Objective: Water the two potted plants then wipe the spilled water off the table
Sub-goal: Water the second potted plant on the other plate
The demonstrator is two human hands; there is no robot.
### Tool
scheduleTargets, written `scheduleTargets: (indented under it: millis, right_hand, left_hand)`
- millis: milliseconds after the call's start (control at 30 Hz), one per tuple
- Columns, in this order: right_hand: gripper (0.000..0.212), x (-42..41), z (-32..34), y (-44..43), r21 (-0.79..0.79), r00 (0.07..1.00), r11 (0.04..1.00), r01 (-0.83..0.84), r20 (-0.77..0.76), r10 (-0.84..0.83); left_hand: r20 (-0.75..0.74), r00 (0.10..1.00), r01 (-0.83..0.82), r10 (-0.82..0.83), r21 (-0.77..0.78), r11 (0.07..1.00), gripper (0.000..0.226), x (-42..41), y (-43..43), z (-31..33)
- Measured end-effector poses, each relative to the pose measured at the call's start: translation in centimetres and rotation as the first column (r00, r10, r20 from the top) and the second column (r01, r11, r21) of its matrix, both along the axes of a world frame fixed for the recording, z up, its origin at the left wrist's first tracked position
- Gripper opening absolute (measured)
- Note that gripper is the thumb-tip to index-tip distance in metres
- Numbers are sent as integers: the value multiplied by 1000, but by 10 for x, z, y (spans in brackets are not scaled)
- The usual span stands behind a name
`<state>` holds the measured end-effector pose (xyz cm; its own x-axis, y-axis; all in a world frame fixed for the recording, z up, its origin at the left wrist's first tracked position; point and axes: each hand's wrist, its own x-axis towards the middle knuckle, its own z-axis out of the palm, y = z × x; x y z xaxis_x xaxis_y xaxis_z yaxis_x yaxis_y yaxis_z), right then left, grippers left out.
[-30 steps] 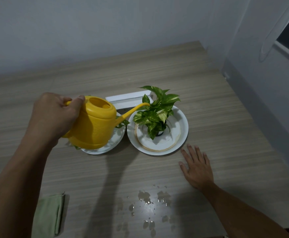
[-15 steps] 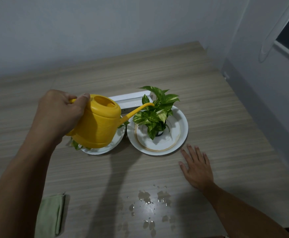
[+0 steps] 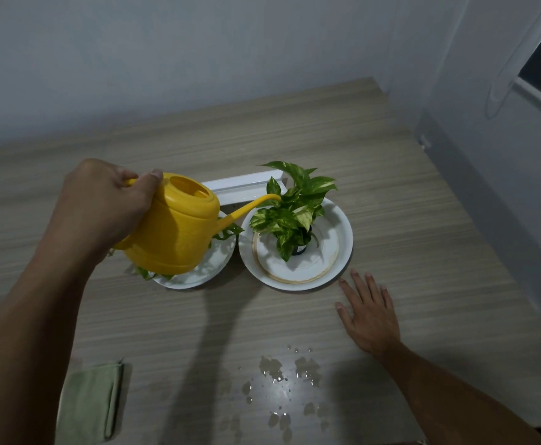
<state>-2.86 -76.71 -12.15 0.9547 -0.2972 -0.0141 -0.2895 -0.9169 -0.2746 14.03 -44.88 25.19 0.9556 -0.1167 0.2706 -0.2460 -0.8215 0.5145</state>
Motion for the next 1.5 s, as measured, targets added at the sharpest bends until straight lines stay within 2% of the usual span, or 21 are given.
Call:
scheduleTargets:
  millis: [167, 400, 800, 1100, 1500]
  right_hand:
    - [63, 1, 1, 0, 4, 1000, 1000, -3, 4, 3]
    - [63, 1, -3, -1, -9, 1000, 1000, -5, -3, 5]
    - [62, 1, -8, -2, -27, 1000, 1000, -2, -16, 2]
    - [63, 1, -8, -2, -19, 1000, 1000, 2, -15, -2]
    - [64, 2, -5, -3, -13, 998, 1000, -2, -56, 2]
  left_hand:
    - [-7, 1000, -8, 8, 29, 1000, 43, 3, 1, 2]
    - [11, 1000, -2, 1, 65, 998, 49, 6, -3, 6]
    - [15, 1000, 12, -15, 148, 989, 47, 6, -14, 17]
    - [51, 998, 17, -24, 131, 991, 48, 9, -21, 20]
    - [76, 996, 32, -47, 195, 980, 51, 10, -26, 21]
